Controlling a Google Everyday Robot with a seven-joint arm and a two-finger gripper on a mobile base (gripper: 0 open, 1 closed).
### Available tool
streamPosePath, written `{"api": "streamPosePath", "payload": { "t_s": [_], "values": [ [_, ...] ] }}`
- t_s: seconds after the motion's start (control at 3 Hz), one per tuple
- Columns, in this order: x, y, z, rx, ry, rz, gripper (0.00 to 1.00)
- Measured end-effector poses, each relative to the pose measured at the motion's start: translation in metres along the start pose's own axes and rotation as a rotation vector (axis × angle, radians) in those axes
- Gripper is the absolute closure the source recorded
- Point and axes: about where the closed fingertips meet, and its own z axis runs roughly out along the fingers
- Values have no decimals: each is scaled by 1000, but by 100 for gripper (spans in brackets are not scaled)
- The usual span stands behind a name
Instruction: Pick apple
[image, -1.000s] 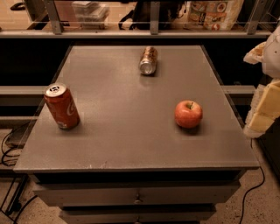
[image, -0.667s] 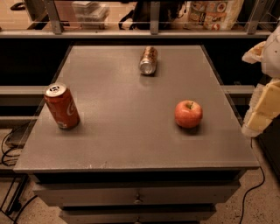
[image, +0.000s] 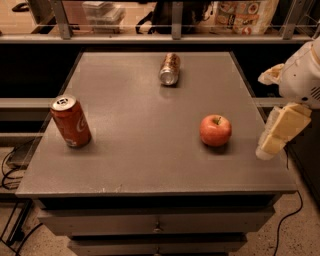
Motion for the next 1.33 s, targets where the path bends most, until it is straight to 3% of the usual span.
{"api": "streamPosePath", "payload": {
  "t_s": [1.0,1.33],
  "values": [
    [-26,-12,87,-68,-90,7,0],
    [-34,-14,106,-87,-101,14,19]
  ]
}}
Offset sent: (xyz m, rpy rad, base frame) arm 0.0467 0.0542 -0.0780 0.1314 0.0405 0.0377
